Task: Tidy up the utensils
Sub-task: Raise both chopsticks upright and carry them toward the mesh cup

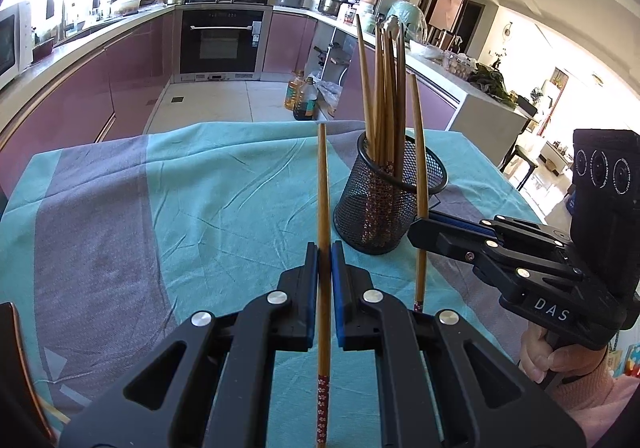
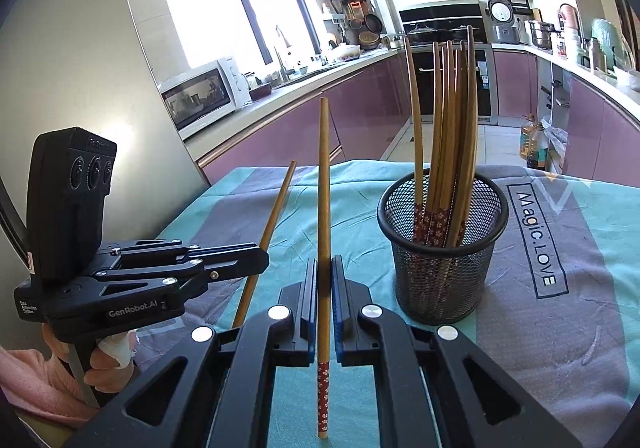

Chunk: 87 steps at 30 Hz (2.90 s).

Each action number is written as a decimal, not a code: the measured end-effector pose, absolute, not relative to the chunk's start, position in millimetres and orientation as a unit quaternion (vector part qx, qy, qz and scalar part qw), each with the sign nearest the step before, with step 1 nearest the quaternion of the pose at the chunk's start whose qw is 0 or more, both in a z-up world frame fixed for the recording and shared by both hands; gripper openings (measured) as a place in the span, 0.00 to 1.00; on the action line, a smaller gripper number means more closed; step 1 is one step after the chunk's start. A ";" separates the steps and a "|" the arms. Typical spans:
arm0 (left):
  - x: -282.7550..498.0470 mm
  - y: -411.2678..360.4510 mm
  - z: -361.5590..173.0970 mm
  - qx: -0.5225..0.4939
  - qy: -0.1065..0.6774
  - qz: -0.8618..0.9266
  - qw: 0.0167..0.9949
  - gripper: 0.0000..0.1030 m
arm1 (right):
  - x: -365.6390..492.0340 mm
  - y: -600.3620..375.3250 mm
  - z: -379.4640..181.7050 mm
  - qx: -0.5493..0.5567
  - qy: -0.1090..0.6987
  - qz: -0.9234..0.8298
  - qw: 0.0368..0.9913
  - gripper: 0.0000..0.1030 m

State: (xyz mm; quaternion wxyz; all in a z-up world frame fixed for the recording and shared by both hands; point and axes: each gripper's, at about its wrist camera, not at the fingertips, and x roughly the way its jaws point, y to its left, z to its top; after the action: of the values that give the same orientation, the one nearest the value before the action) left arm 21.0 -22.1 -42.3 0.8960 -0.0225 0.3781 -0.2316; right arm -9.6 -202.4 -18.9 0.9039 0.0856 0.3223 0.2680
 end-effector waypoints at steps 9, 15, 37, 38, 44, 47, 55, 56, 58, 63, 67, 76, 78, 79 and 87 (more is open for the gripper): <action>16.8 -23.9 -35.6 -0.021 0.369 -0.238 0.898 0.07 | -10.4 -205.2 -16.6 0.085 0.321 0.266 0.905 0.06; 16.8 -23.0 -32.3 -0.021 0.366 -0.238 0.900 0.07 | -12.2 -208.3 -12.7 0.085 0.315 0.264 0.908 0.06; 17.2 -21.0 -27.0 -0.020 0.353 -0.243 0.903 0.07 | -16.1 -218.3 2.4 0.085 0.291 0.260 0.917 0.06; 17.7 -20.9 -26.8 -0.020 0.353 -0.244 0.903 0.07 | -16.3 -218.6 2.8 0.085 0.290 0.260 0.917 0.06; 18.3 -20.9 -26.4 -0.020 0.351 -0.244 0.904 0.07 | -17.3 -219.7 5.3 0.085 0.286 0.258 0.919 0.06; 18.9 -20.6 -24.9 -0.021 0.350 -0.245 0.904 0.07 | -18.1 -220.4 6.7 0.085 0.283 0.258 0.920 0.06; 17.9 -21.0 -22.7 -0.019 0.346 -0.247 0.905 0.07 | -17.7 -226.0 10.3 0.088 0.278 0.255 0.922 0.06; 17.7 -21.0 -22.8 -0.019 0.345 -0.247 0.905 0.07 | -17.8 -226.7 10.7 0.088 0.277 0.255 0.922 0.06; 17.6 -21.1 -22.8 -0.019 0.345 -0.247 0.905 0.07 | -17.8 -227.6 11.6 0.088 0.276 0.254 0.923 0.06; 17.7 -21.2 -22.5 -0.019 0.344 -0.247 0.905 0.07 | -17.8 -229.0 13.5 0.089 0.274 0.254 0.923 0.06; 17.9 -21.4 -20.0 -0.017 0.342 -0.248 0.907 0.07 | -17.6 -230.5 15.2 0.089 0.271 0.254 0.924 0.06; 20.5 -23.0 -15.3 -0.015 0.337 -0.250 0.908 0.07 | -17.0 -233.0 19.4 0.089 0.265 0.253 0.926 0.06; 21.6 -23.0 -15.1 -0.014 0.336 -0.250 0.908 0.07 | -16.9 -233.5 20.4 0.088 0.264 0.253 0.926 0.06; 21.8 -22.9 -14.7 -0.014 0.335 -0.251 0.908 0.07 | -16.8 -233.5 21.1 0.088 0.264 0.253 0.927 0.06; 23.0 -20.5 -9.3 -0.013 0.330 -0.251 0.910 0.07 | -12.3 -234.2 25.2 0.087 0.261 0.253 0.928 0.06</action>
State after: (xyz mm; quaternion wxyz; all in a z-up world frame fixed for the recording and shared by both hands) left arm 23.0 -20.5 -9.3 0.9100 -0.0132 0.3295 -0.2513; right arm -12.3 -234.2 25.2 0.9277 0.0867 0.2608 0.2528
